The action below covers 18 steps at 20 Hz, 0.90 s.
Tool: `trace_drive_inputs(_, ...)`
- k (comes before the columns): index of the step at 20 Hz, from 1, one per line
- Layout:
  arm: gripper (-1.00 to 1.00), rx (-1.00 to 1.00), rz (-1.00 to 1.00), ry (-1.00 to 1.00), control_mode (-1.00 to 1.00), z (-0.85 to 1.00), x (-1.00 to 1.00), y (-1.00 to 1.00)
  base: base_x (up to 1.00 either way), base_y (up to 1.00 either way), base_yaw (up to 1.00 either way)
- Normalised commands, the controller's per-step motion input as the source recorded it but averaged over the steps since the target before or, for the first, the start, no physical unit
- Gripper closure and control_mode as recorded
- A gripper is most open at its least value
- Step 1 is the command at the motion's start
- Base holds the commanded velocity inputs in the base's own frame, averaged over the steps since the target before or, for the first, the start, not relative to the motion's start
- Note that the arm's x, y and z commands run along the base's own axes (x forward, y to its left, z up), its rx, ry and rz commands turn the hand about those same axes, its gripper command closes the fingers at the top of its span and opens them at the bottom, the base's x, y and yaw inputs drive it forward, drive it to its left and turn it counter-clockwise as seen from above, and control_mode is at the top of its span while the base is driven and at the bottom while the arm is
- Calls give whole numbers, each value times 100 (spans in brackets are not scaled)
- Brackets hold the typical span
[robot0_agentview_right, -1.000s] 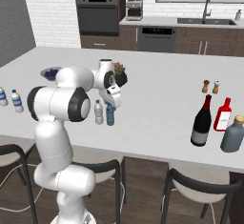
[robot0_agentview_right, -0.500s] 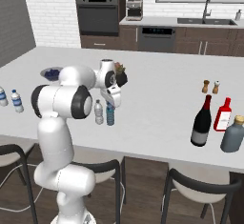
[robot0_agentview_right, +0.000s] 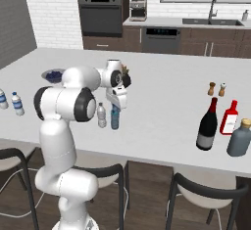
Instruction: Move the plastic bottles in the middle to the plastics group, and the glass bottles in the middle to the glass group.
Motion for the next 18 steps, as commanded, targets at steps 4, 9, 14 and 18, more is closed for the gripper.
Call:
trace_drive_inputs(4,100,0,0,-1,-100,24,-65,-6,0,0,0)
trace_drive_inputs(9,100,0,0,-9,-100,13,-89,12,0,0,0)
trace_drive_inputs(14,100,0,0,-3,-100,6,-88,31,0,0,0)
trace_drive_inputs(18,100,0,0,0,-100,0,-71,66,0,0,0)
